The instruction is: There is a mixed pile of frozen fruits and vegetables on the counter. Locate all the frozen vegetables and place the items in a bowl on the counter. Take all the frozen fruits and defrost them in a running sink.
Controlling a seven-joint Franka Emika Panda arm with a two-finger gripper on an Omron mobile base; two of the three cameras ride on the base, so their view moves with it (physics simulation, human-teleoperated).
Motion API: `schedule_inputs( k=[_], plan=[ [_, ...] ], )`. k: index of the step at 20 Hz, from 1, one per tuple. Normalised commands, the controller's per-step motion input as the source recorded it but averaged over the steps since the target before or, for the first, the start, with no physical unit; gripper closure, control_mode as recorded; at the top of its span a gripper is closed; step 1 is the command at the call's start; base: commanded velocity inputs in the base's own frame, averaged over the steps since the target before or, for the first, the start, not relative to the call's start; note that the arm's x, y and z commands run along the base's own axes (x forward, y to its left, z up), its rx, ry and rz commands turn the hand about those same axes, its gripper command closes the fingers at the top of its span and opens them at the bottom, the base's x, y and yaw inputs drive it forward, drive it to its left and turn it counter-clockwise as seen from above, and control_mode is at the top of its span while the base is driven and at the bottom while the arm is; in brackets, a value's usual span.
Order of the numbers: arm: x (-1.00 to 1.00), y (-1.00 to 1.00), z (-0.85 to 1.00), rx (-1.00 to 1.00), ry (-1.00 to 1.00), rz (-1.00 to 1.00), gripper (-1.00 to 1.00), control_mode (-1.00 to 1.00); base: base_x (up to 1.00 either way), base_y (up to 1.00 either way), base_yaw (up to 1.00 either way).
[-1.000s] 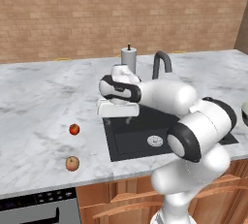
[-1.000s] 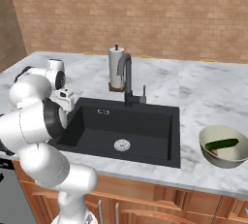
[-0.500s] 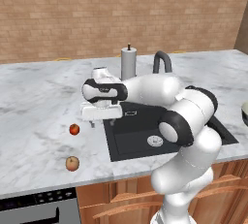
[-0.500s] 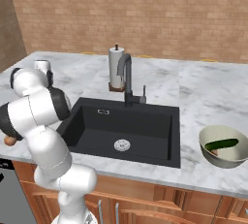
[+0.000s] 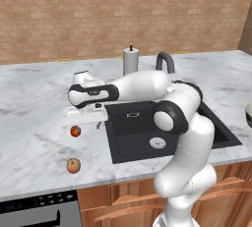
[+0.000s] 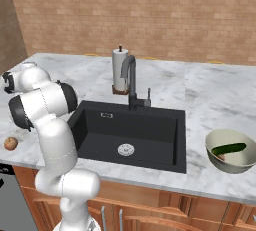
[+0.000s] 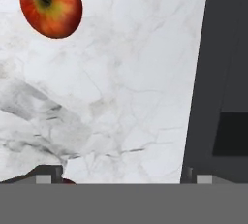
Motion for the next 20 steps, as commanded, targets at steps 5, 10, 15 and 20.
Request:
schedule_inputs(
  k=[5, 10, 15, 20],
  plan=[
    [0.29, 0.23, -0.24, -0.02, -0.1, -0.03, -1.0, -1.0, 0.0, 0.0, 0.0],
    [0.18, 0.13, -0.13, 0.0, -0.15, -0.05, -1.0, -1.0, 0.0, 0.0, 0.0],
    [0.15, 0.06, -0.02, -0.01, -0.02, -0.01, -1.0, -1.0, 0.0, 0.0, 0.0],
    [0.23, -0.04, -0.09, 0.01, 0.0, 0.0, -1.0, -1.0, 0.0, 0.0, 0.0]
  ],
)
